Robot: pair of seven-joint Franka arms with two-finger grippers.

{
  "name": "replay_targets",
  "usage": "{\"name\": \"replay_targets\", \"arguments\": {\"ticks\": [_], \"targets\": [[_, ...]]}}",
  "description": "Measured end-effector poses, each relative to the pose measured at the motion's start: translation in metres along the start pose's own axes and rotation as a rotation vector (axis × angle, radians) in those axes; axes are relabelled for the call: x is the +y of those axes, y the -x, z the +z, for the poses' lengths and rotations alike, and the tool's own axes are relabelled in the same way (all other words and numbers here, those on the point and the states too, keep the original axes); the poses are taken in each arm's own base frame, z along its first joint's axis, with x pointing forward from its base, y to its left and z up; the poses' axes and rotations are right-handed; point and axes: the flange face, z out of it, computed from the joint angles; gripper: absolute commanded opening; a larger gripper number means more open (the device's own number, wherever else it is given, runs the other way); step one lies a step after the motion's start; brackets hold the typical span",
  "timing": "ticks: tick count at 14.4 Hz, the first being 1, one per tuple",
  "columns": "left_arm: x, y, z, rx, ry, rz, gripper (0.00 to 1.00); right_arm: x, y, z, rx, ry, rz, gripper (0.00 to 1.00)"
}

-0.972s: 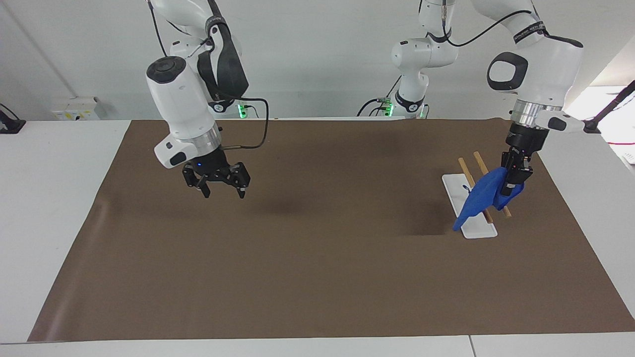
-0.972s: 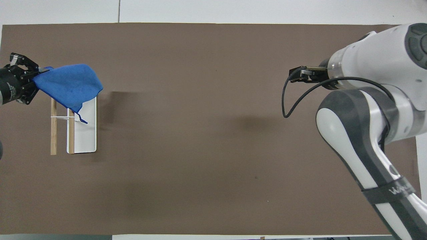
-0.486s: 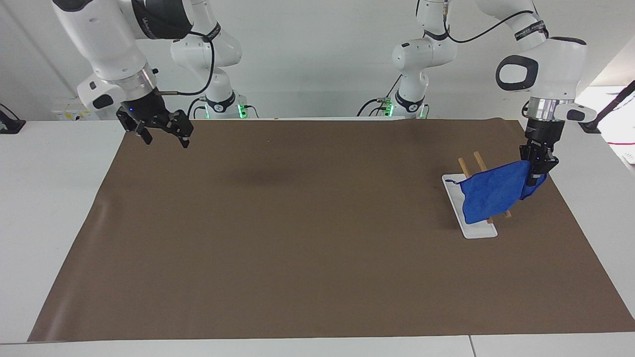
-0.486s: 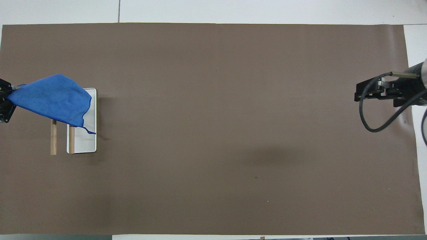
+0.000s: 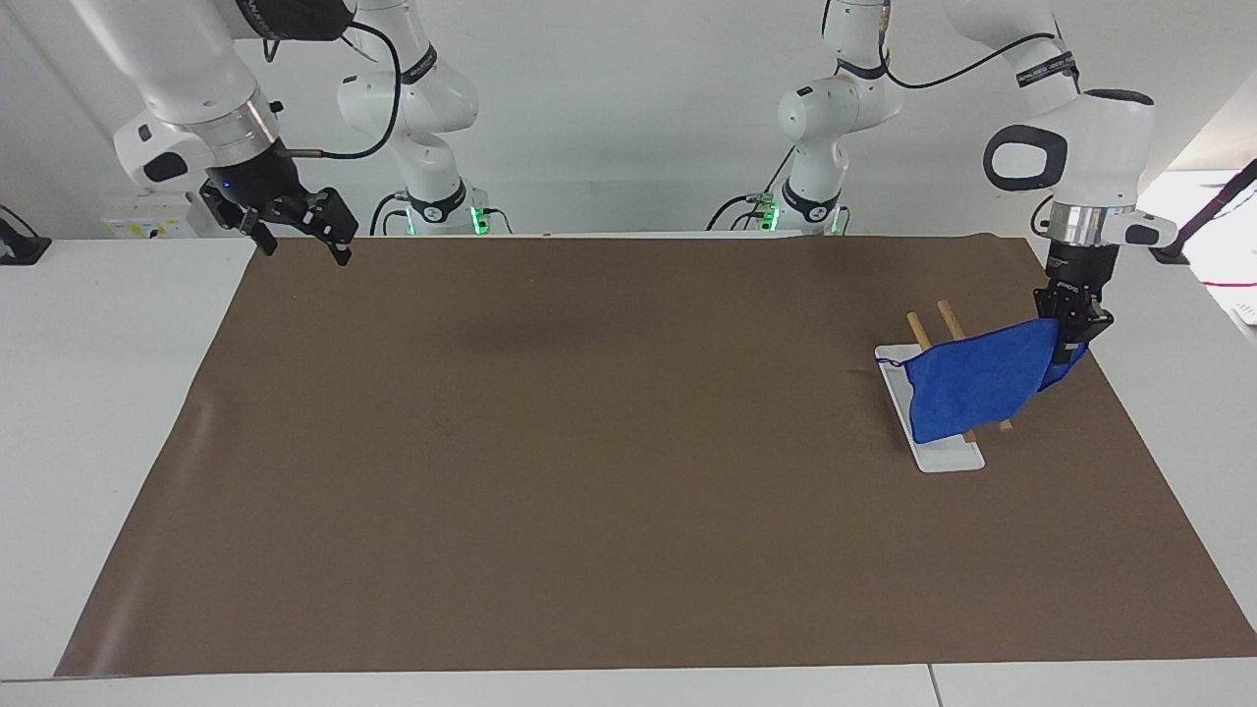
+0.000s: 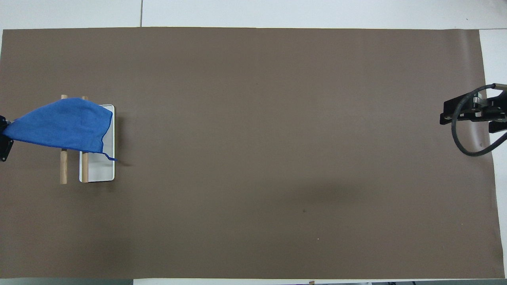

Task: Right arm passes towel to left arm to hang

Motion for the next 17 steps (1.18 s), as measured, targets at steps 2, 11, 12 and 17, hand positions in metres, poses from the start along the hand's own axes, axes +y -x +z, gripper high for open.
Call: {"name": "replay_targets", "arguments": {"ticks": [2, 11, 12, 17], "targets": [[-0.012, -0.011, 0.005, 0.009, -0.019, -0.025, 0.23, -0.001, 0.0, 0.006, -0.011, 0.007, -0.002, 1.0], [0.012, -0.012, -0.01, -0.017, -0.027, -0.009, 1.0, 0.0, 0.0, 0.006, 0.001, 0.018, -0.016, 1.0], [0.027, -0.011, -0.022, -0.036, -0.033, 0.018, 1.0, 0.0, 0.0, 0.006, 0.001, 0.018, -0.023, 1.0], [0.07, 0.027, -0.049, -0.135, -0.056, 0.484, 1.0, -0.008, 0.002, 0.006, 0.001, 0.019, -0.041, 1.0]]}}
